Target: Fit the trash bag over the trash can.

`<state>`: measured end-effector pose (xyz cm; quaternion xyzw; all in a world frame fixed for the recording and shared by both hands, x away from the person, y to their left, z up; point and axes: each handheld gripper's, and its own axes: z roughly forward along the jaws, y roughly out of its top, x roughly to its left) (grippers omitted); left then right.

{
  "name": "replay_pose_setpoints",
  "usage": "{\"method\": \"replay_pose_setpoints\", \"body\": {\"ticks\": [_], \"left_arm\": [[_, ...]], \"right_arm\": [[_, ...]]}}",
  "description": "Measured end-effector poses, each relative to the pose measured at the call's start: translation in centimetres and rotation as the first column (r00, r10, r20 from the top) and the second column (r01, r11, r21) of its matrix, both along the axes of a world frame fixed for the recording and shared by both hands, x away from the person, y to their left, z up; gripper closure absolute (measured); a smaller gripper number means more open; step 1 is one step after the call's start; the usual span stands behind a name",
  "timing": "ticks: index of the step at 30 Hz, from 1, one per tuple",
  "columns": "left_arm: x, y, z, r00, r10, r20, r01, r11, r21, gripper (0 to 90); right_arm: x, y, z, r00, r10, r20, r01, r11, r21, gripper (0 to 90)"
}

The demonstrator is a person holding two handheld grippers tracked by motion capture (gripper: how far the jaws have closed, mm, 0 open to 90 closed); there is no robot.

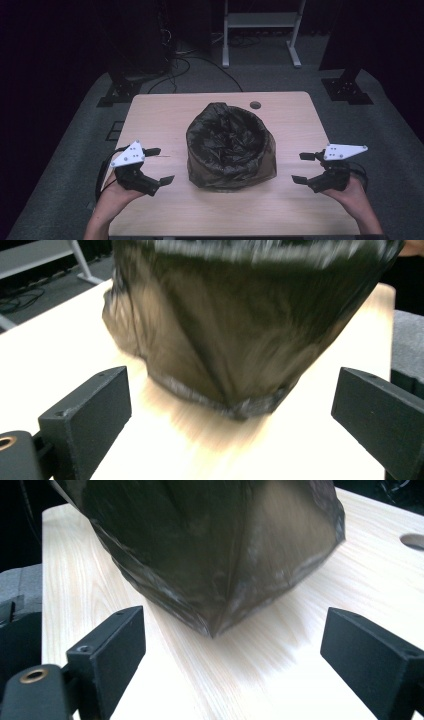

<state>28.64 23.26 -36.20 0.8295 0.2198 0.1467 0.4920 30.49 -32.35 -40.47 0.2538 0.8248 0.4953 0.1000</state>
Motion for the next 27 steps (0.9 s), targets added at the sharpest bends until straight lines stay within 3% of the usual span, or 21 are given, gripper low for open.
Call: {"method": "replay_pose_setpoints", "body": {"ticks": [2,8,15,27], "left_arm": [[-0.3,0.5,-1.0,0.9999,0.012,-0.011,-0.012,0.9999,-0.012,1.0],[-0.8,1.6,-3.3,0.9982,0.055,-0.022,-0.055,0.9985,0.003,1.0],[-1.2,2.5,-5.7,0.9945,0.1,-0.032,-0.099,0.9942,0.043,1.1],[-1.1,2.8,-9.3,0.9839,0.166,-0.066,-0.155,0.9762,0.152,1.0]], "right_arm": [[-0.3,-0.4,-0.4,0.9999,-0.011,-0.004,0.011,0.9999,0.0,9.6],[-0.9,-1.4,-2.0,0.9982,-0.057,-0.019,0.057,0.9981,-0.022,9.5],[-1.5,-2.2,-3.7,0.9929,-0.114,-0.036,0.111,0.9916,-0.066,9.5],[-2.3,-3.9,-6.4,0.979,-0.195,-0.061,0.188,0.977,-0.1,9.5]]}}
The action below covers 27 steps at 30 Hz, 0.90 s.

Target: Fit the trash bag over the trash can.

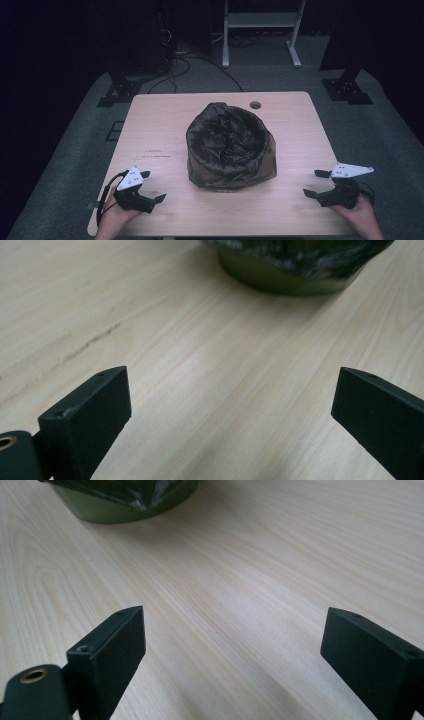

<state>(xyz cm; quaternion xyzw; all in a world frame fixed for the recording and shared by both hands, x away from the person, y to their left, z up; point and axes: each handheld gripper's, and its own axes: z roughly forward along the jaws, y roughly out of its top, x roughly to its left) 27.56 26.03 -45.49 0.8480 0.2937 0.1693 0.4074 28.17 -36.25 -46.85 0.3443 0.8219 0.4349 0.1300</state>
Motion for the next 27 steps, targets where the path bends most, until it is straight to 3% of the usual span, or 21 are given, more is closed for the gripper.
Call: {"method": "replay_pose_setpoints", "body": {"ticks": [10,18,21,27], "left_arm": [[0.3,-0.1,-2.4,0.998,0.017,-0.061,-0.012,0.9966,0.082,1.0],[0.4,0.0,-2.8,0.9969,0.017,-0.077,-0.012,0.9974,0.072,0.2],[0.5,0.0,-2.9,0.9947,0.021,-0.1,-0.014,0.9976,0.067,0.0],[0.5,0.0,-2.9,0.9947,0.021,-0.1,-0.014,0.9976,0.068,0.0]], "right_arm": [[0.0,-0.6,-1.9,0.9975,-0.044,-0.054,0.039,0.9954,-0.087,9.5],[-0.1,0.0,-1.9,0.9988,-0.041,-0.024,0.038,0.9894,-0.14,9.6],[-0.1,0.0,-1.9,0.9988,-0.042,-0.025,0.038,0.9894,-0.14,9.6],[-0.1,0.0,-1.9,0.9988,-0.042,-0.024,0.038,0.9894,-0.14,9.6]]}}
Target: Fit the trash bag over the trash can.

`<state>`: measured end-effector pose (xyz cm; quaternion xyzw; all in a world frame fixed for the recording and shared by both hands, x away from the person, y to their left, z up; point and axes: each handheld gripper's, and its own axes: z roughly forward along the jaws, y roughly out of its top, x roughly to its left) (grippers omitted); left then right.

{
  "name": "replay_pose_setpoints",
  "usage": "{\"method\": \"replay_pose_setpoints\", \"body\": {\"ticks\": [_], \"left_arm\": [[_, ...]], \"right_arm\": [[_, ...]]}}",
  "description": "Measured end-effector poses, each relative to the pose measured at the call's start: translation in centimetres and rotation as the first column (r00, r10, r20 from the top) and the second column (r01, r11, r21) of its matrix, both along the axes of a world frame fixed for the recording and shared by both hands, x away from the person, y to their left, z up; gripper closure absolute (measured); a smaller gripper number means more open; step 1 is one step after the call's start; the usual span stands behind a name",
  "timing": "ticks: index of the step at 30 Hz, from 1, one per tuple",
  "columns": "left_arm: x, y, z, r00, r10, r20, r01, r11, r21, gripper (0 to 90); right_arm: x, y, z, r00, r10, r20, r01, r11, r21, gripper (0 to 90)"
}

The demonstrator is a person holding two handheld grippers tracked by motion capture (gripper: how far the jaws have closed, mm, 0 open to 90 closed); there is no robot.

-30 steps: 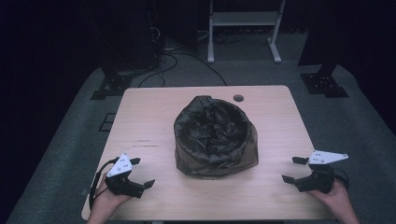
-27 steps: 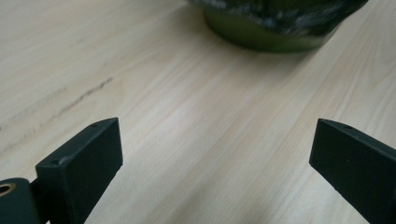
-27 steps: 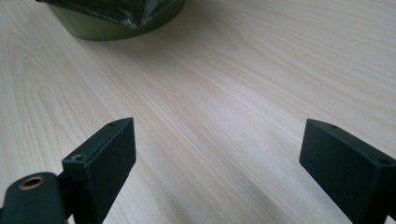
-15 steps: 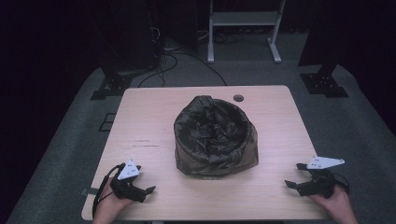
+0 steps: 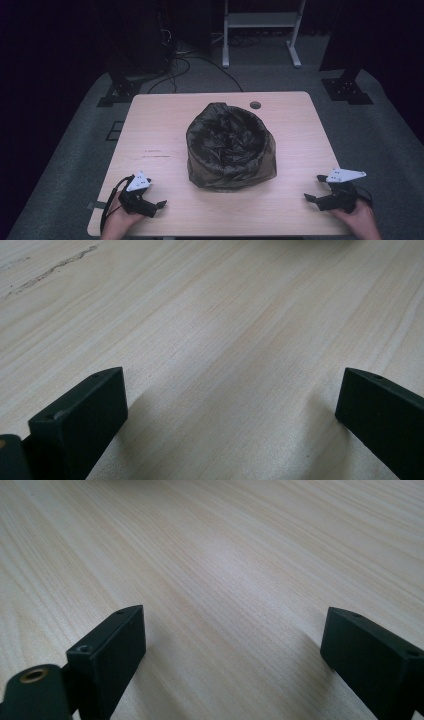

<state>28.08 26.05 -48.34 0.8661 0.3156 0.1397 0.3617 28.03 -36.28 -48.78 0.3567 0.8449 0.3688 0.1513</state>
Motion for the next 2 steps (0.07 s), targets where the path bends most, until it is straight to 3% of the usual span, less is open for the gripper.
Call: {"method": "replay_pose_setpoints", "body": {"ticks": [2], "left_arm": [[0.0,0.0,0.0,1.0,0.0,0.0,0.0,1.0,0.0,0.0]], "right_arm": [[0.0,0.0,0.0,1.0,0.0,0.0,0.0,1.0,0.0,9.6]]}}
